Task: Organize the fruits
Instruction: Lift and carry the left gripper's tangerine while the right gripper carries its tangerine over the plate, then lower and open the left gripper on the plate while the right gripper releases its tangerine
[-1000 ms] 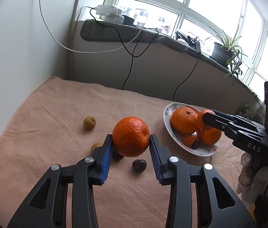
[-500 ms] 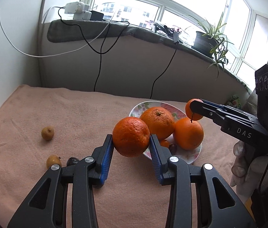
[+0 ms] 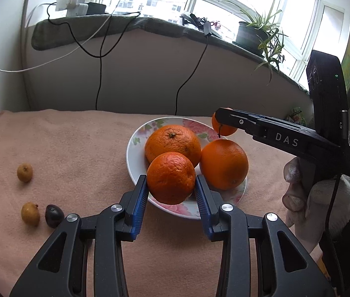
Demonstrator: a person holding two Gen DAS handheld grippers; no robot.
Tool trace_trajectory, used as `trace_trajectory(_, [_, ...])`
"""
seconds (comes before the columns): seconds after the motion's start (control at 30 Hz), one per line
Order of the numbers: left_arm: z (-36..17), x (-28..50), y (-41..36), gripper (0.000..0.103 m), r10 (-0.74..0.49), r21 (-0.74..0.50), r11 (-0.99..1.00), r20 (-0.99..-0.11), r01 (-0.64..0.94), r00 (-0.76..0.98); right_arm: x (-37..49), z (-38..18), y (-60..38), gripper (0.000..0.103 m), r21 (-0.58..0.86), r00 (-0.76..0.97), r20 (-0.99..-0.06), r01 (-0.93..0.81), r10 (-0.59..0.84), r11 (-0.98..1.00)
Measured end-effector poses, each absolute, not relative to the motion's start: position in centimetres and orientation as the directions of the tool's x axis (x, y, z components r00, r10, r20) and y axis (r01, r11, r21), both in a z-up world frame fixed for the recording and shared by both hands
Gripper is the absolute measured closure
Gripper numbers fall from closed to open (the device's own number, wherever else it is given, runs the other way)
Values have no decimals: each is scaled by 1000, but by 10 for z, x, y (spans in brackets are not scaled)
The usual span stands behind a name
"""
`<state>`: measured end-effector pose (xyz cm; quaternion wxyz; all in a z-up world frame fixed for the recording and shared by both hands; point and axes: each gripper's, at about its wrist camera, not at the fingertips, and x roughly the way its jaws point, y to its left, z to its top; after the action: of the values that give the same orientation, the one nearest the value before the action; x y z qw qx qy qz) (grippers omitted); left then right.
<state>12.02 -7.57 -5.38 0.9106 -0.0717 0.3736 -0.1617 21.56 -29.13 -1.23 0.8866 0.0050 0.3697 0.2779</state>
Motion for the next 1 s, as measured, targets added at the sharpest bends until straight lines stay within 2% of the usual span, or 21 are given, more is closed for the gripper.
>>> trace_trajectory(0.9, [-61,129,-101,66,-371,-242,928,-679,283,634,237,-28,-285,68,246,528,-688,-475,497,845])
trace_trajectory(0.93, [-61,130,-101,66,-371,-242,928,-679,284,634,237,-28,-285,67,247,527,-689,-474,497,845])
trace_trajectory(1.0, [-61,129,-101,65,-370,-242,928,-678,283,634,238,-28,-286,59,249,530,-685,-473,499,845])
